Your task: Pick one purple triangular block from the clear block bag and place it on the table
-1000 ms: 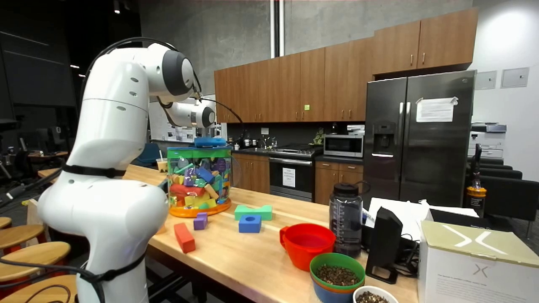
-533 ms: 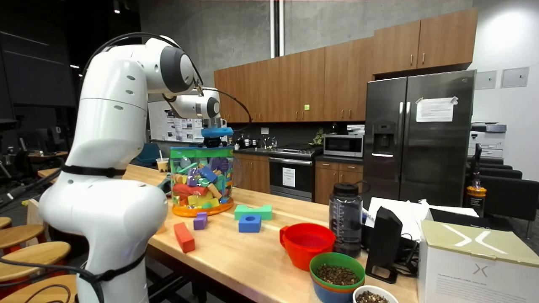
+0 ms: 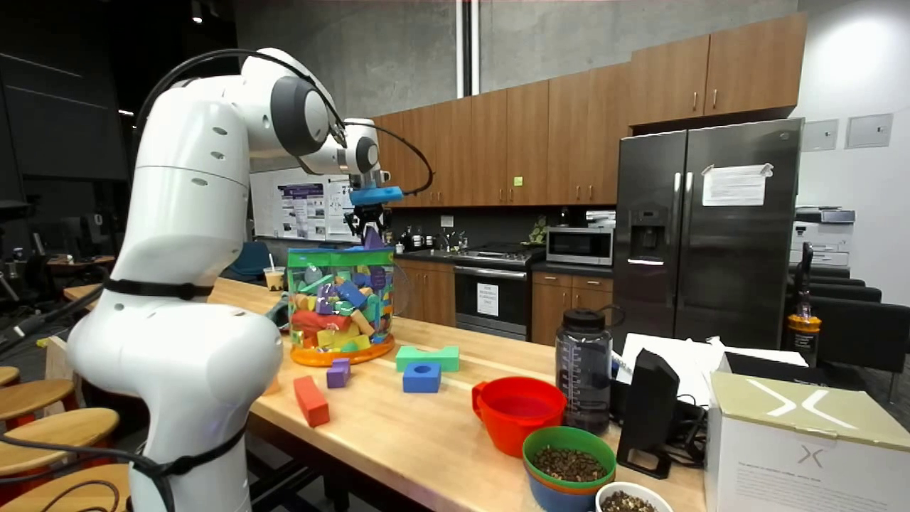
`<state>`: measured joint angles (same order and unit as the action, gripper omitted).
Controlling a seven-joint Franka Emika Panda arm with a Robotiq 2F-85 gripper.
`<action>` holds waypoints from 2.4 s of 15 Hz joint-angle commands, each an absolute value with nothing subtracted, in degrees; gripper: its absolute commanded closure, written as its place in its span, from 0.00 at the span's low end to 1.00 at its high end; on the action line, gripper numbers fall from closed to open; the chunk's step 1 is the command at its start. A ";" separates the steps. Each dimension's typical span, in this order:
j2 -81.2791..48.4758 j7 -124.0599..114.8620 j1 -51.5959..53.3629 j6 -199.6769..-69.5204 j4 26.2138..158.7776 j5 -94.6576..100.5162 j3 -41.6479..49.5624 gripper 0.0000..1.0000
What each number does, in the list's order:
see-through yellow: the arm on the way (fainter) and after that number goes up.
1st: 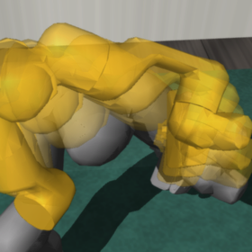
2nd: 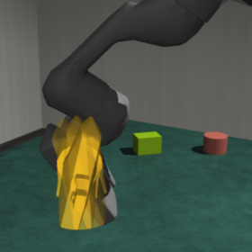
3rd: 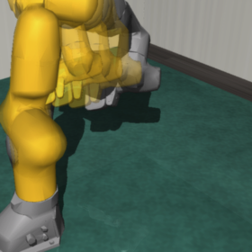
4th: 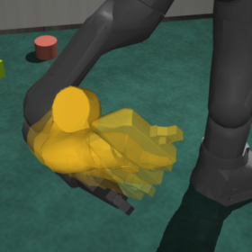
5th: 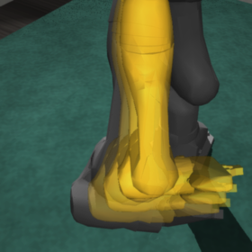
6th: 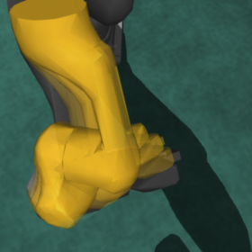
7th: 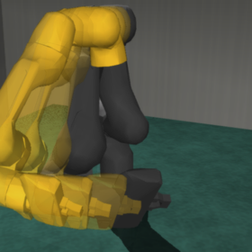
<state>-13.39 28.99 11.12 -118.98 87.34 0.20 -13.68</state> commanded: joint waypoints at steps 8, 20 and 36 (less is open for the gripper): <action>-12.88 29.80 9.95 -112.10 79.37 7.74 -10.60 0.73; -2.73 18.46 7.73 -112.05 95.18 13.75 -5.63 0.73; 10.10 -11.69 8.64 -132.46 127.50 13.57 -10.19 0.73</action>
<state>7.29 -8.75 8.97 -131.54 123.41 12.86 -9.41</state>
